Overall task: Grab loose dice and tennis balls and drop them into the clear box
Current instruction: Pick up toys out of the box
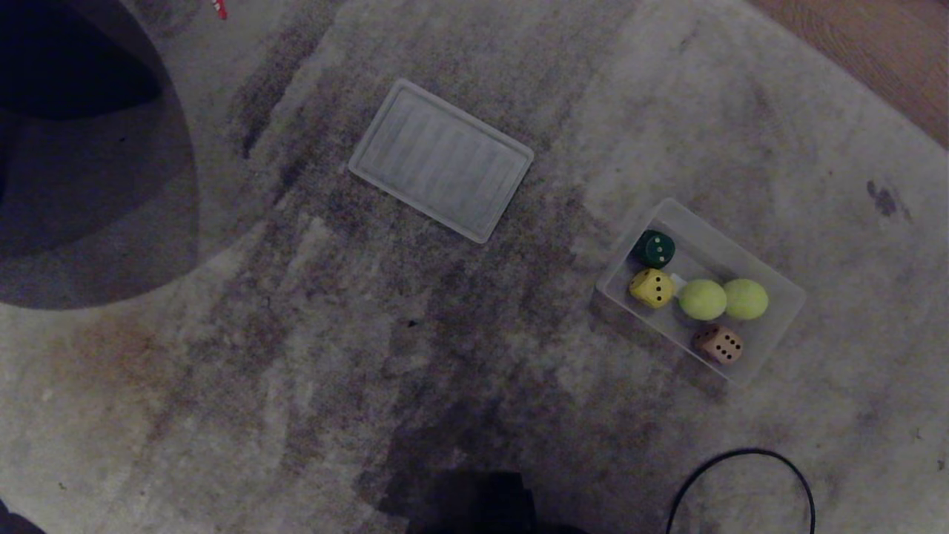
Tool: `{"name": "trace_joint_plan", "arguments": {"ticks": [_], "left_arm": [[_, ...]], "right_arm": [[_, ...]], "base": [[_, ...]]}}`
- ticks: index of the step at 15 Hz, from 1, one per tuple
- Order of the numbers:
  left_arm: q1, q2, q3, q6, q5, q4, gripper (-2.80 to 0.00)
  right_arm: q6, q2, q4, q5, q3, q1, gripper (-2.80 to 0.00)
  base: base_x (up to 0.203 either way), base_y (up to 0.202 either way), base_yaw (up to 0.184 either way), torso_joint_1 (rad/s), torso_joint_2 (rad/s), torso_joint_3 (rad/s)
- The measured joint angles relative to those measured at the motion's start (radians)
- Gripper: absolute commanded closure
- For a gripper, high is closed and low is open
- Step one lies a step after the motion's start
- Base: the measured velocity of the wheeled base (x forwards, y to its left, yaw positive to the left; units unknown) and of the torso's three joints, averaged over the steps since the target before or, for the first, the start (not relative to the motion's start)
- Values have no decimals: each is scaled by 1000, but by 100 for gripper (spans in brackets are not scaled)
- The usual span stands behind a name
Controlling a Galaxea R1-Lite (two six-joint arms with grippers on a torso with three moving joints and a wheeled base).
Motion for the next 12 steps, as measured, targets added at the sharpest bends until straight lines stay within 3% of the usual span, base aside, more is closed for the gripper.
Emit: {"name": "trace_joint_plan", "arguments": {"ticks": [6,8,12], "left_arm": [[0,0,0,-5,3,1,0],[0,0,0,-6,3,0,0],[0,0,0,-12,5,0,0]], "right_arm": [[-21,-1,0,2,0,0,0],[-68,-1,0,11,0,0,0],[-56,-1,-1,9,0,0,0]], "base": [[0,0,0,0,0,7],[0,0,0,2,6,146],[0,0,0,1,4,198]]}}
